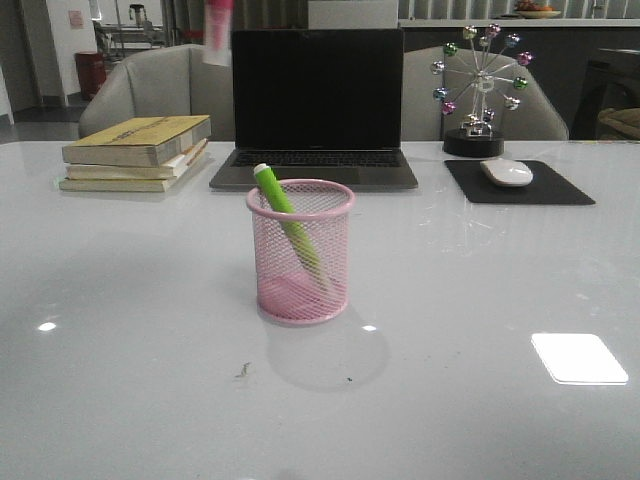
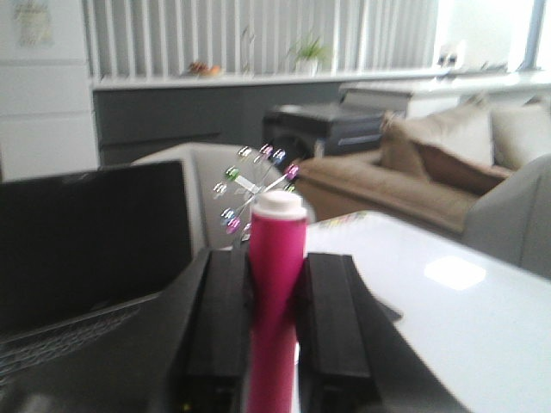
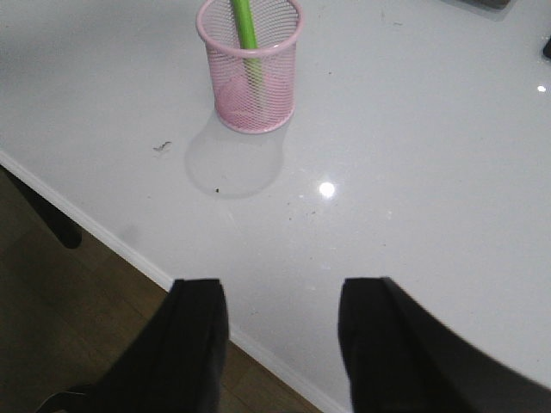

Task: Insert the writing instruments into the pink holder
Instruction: 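Lift the pink marker upright and carry it over the holder, then lower the pink marker into the holder and open the left gripper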

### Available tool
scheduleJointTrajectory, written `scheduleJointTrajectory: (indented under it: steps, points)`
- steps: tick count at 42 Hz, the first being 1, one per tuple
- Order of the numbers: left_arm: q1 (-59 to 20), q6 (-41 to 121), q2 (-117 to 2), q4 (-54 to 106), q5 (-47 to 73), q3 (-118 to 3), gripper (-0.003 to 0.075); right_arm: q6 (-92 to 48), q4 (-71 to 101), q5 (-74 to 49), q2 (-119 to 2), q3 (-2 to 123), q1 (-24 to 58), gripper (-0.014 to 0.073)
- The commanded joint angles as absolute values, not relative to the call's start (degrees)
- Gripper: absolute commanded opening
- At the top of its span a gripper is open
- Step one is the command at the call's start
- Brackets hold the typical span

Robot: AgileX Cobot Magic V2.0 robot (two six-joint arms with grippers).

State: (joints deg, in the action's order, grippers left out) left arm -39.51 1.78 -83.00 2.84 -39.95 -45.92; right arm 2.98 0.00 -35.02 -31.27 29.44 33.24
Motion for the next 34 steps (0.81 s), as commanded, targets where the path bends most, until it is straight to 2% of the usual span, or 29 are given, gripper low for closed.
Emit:
scheduleJointTrajectory:
  steps: [1,10,26,30,34]
  points:
    - [-41.3,1.3,-87.4,3.5,-54.5,-48.3,0.0091,2.6,0.0,-31.0,-31.3,31.0,33.2,0.0426]
    - [-41.8,0.9,-99.0,3.5,-64.7,-49.2,0.0091,2.6,0.0,-31.0,-31.3,31.0,33.2,0.0426]
    - [-41.8,-2.3,-107.5,3.4,-64.2,-49.2,0.0097,2.6,0.0,-31.0,-31.3,31.0,33.2,0.0426]
    - [-41.8,-2.3,-107.5,3.4,-63.2,-49.2,0.0160,2.6,0.0,-31.0,-31.3,31.0,33.2,0.0426]
    - [-41.8,-2.3,-107.5,3.3,-63.2,-49.2,0.0276,2.6,0.0,-31.0,-31.3,31.0,33.2,0.0426]
